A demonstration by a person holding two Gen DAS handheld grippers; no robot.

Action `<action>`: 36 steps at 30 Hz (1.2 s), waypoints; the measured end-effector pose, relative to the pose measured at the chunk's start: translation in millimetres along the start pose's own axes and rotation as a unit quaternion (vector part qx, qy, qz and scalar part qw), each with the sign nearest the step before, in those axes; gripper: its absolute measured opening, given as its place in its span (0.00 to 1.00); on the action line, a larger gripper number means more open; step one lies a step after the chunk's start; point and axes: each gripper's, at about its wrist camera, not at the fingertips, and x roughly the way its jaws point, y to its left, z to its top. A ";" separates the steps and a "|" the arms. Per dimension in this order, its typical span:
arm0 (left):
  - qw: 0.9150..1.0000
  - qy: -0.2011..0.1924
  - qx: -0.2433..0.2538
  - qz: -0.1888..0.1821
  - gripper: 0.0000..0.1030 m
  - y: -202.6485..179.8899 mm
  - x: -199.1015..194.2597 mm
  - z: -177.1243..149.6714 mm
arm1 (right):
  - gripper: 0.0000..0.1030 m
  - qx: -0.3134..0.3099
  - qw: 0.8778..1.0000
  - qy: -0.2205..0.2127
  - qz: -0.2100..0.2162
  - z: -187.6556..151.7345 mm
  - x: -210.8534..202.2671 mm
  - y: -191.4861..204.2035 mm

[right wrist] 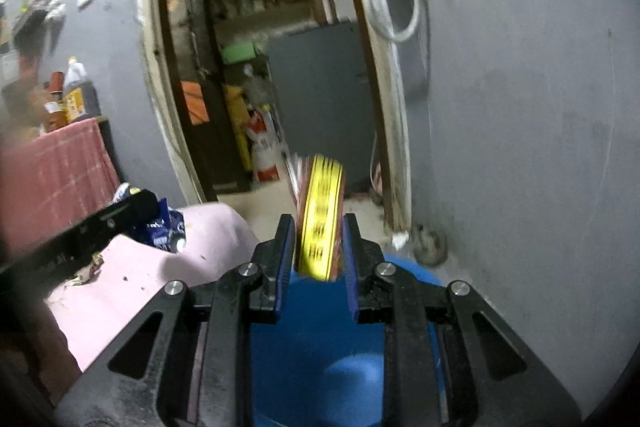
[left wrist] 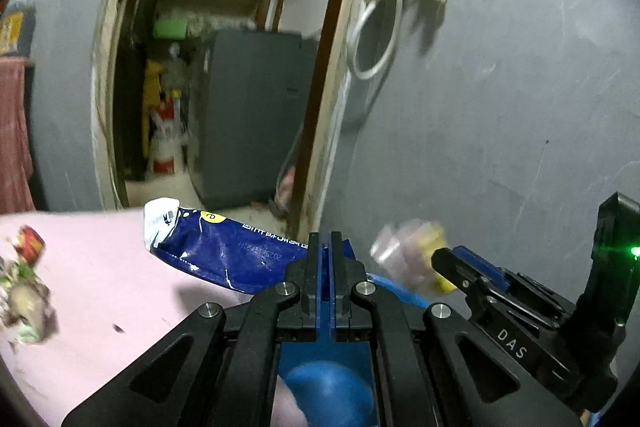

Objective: Collect trash
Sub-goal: 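Carry both items over the blue basin and open both tools to drop them, then move both tools back to the remaining trash on the pink surface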

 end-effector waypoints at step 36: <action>0.992 0.002 -0.075 0.100 0.85 64.3 -33.8 2.9 | 0.93 0.024 0.997 -0.061 0.032 11.7 -6.9 28.9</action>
